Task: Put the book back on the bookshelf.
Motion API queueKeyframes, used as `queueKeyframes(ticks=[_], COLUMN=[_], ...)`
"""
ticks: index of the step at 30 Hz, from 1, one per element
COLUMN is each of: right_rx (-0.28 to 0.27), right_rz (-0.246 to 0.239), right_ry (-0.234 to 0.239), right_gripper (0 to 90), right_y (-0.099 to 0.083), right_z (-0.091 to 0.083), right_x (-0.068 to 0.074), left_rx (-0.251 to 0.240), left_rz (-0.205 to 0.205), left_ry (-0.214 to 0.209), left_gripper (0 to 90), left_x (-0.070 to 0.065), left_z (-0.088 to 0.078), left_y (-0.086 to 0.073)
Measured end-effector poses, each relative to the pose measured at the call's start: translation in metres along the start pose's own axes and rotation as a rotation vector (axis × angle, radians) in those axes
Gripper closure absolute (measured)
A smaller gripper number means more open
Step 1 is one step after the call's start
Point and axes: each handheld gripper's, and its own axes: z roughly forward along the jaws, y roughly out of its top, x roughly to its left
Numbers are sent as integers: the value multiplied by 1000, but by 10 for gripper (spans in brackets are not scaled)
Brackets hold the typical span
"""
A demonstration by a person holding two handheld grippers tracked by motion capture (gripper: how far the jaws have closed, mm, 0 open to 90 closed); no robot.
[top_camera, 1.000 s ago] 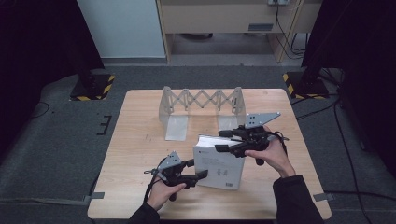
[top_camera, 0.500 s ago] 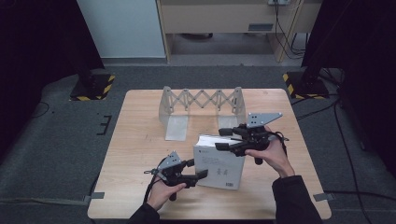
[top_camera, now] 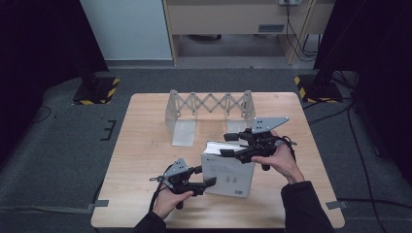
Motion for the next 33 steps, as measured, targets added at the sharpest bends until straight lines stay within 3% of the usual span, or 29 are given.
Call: queueKeyframes(ticks=[6, 13, 21, 33], right_rx=[-15, 60, 127, 132], right_rz=[-9, -23, -5, -20], right_ry=[2, -7, 16, 60], right_gripper=[340, 327, 374, 508], right_y=[1, -5, -10, -11], right_z=[-4, 2, 10, 9], right_x=[1, 1, -2, -1], left_rx=[-1, -2, -4, 11], left_rz=[0, -4, -3, -13], left_ry=[-1, 0, 0, 8], left_gripper=[293, 293, 297, 289], left_x=[0, 1, 1, 2], left_z=[0, 0, 0, -1], left_y=[0, 0, 0, -2])
